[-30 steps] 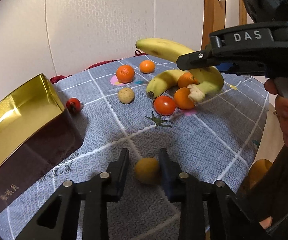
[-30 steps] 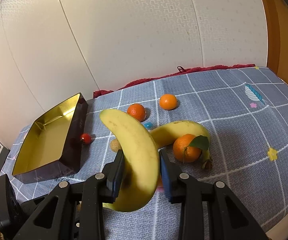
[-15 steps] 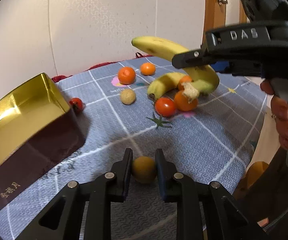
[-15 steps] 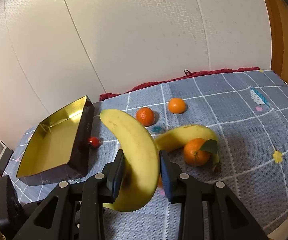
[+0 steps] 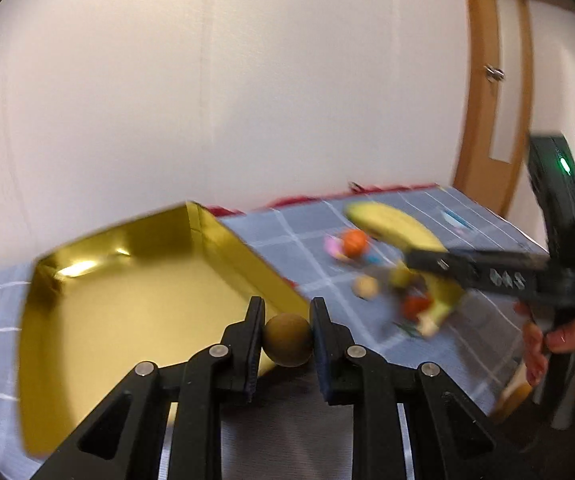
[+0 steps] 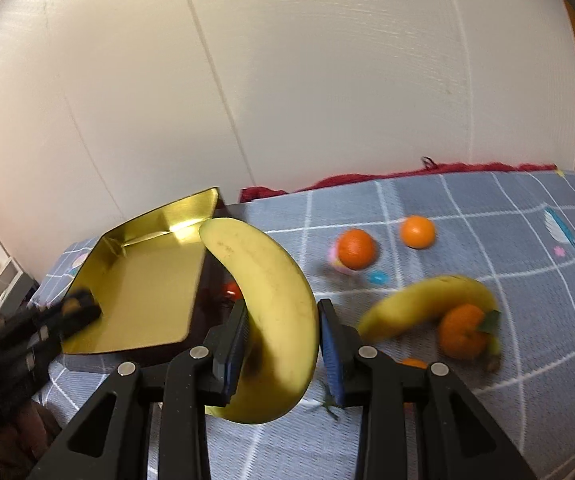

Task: Organize fruits
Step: 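Carry banana and kiwi over the gold tray and open both grippers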

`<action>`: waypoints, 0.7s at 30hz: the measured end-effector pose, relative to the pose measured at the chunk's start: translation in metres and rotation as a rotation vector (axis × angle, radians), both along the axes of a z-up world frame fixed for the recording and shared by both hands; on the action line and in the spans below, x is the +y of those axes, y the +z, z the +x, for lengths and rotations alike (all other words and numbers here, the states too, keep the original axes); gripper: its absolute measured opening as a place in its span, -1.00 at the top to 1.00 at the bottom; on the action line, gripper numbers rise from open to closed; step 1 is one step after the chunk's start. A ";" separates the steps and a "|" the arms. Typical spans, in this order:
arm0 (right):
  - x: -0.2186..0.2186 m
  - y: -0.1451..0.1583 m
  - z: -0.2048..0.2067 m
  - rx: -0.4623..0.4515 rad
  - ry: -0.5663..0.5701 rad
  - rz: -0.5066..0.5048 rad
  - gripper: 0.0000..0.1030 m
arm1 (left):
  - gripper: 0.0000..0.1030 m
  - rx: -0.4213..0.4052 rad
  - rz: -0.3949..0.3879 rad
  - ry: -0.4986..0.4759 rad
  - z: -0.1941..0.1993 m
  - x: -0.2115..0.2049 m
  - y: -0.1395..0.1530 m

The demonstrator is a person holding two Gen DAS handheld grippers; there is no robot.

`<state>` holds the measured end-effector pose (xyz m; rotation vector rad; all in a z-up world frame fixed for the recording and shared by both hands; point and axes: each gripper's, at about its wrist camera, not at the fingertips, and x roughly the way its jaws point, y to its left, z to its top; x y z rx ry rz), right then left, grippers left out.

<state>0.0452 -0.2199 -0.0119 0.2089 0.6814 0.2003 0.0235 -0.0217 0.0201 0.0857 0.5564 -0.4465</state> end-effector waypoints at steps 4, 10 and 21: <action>0.019 0.001 0.009 -0.010 0.044 0.000 0.33 | 0.55 -0.011 0.022 0.109 0.021 0.036 0.004; 0.049 0.000 0.023 -0.011 0.107 0.038 0.33 | 0.55 0.094 -0.060 0.295 0.049 0.083 -0.011; 0.092 0.004 0.041 -0.064 0.192 0.018 0.33 | 0.55 0.146 -0.007 0.396 0.064 0.089 -0.026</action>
